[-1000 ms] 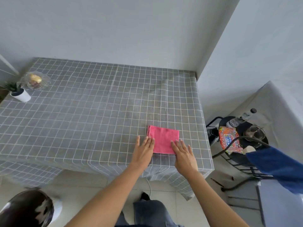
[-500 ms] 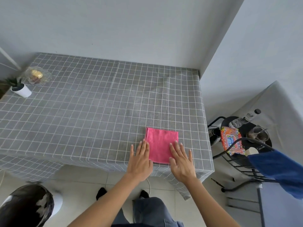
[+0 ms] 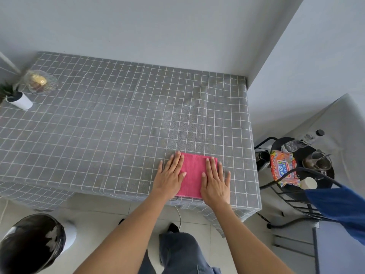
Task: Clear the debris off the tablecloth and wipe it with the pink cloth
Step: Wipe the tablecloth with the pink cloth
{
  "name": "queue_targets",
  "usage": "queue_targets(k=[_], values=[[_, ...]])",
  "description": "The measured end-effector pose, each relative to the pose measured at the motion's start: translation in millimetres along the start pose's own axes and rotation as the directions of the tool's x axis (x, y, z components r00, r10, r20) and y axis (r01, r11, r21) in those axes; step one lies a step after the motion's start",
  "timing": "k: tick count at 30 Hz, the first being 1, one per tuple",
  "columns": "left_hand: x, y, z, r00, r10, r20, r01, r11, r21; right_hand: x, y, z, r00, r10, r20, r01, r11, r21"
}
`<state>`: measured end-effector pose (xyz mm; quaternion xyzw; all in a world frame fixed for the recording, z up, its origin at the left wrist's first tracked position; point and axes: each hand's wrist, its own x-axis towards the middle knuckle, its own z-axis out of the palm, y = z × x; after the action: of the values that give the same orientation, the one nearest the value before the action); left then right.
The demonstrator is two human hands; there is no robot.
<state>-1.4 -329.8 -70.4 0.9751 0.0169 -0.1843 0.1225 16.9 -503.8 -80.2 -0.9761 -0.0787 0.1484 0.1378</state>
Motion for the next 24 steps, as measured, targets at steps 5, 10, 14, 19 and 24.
queue_targets(k=[5, 10, 14, 19, 24], values=[[0.1, -2.9, 3.0, 1.0, 0.009, -0.018, -0.009, 1.0, -0.006, 1.6, 1.2, 1.4, 1.0, 0.014, 0.013, -0.015, 1.0, 0.023], [-0.2, -1.8, -2.7, 0.999, -0.001, 0.033, 0.001, 1.0, -0.01, 1.3, -1.7, -3.2, 0.998, 0.038, 0.055, -0.037, 0.999, -0.024], [1.8, -0.3, -14.6, 0.994, 0.018, 0.111, -0.018, 1.0, -0.004, 8.9, -11.2, -18.2, 0.989, 0.066, 0.135, -0.051, 0.993, -0.108], [-3.6, -28.6, -43.0, 0.997, 0.001, 0.078, -0.004, 0.999, 0.041, 17.2, -29.9, -47.3, 0.986, 0.043, 0.164, -0.016, 0.987, -0.162], [-19.2, -94.0, -82.5, 0.992, -0.118, 0.043, 0.116, 0.993, 0.038, 28.4, -77.2, -66.9, 0.988, -0.008, 0.152, 0.032, 0.987, -0.16]])
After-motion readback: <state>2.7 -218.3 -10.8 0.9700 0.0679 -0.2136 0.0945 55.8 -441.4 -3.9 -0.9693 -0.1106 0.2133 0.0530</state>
